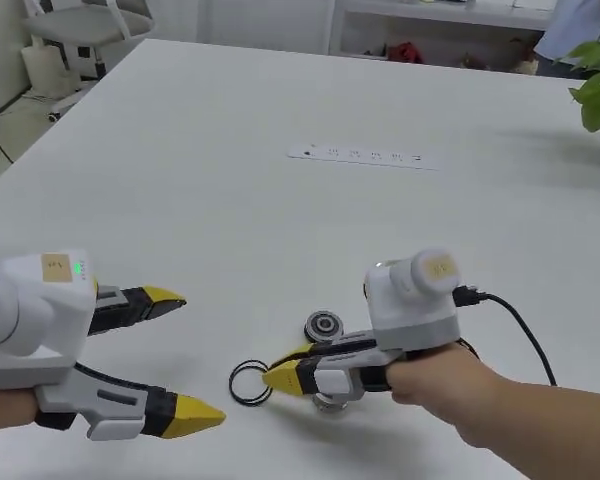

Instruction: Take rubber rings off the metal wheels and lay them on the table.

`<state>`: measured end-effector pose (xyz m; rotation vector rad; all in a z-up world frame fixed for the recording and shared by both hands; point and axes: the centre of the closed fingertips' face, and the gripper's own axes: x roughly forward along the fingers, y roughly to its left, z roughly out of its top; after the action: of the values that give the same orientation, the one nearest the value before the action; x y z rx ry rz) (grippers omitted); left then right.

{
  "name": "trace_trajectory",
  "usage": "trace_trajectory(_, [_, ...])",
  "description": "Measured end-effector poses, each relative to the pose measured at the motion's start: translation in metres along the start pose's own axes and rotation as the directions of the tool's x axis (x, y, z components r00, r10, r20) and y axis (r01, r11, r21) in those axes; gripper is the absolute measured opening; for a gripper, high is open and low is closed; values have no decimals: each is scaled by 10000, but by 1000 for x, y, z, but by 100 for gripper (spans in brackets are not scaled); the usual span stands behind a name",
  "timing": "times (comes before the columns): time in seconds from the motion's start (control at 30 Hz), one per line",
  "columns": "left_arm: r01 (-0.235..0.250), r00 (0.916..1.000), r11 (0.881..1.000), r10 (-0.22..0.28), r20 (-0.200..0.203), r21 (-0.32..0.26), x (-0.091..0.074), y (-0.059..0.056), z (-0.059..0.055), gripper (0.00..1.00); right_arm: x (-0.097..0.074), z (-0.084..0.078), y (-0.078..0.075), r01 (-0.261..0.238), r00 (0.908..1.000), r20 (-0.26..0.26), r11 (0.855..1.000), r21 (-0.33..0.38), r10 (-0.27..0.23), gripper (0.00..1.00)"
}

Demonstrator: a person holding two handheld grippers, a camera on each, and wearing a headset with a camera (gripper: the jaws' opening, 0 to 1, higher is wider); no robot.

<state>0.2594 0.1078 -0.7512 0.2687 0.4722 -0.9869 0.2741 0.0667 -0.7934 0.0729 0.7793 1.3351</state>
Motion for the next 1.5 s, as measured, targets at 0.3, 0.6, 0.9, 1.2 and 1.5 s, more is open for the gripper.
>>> trace_trajectory(0.3, [-3,10000,10000,3,-10,88,0,2,3,80,-12,7,1,154,9997,205,9997,-184,-150,15])
trace_trajectory(0.6, [6,10000,9997,-7,44,259,4,8,13,80,-28,21,-1,411,9964,780,9949,-922,-339,22])
trace_trajectory(0.9, [116,9999,9985,-118,44,529,13,14,24,80,-50,30,-12,934,9908,1122,9818,-1652,-754,35])
trace_trajectory(1.2, [255,9996,9965,-266,131,799,23,17,37,80,-71,32,-32,1682,9822,1174,9642,-2052,-1464,47])
trace_trajectory(1.5, [345,9993,9942,-356,87,1017,36,21,47,79,-84,37,-46,2088,9738,1444,9427,-2602,-1758,49])
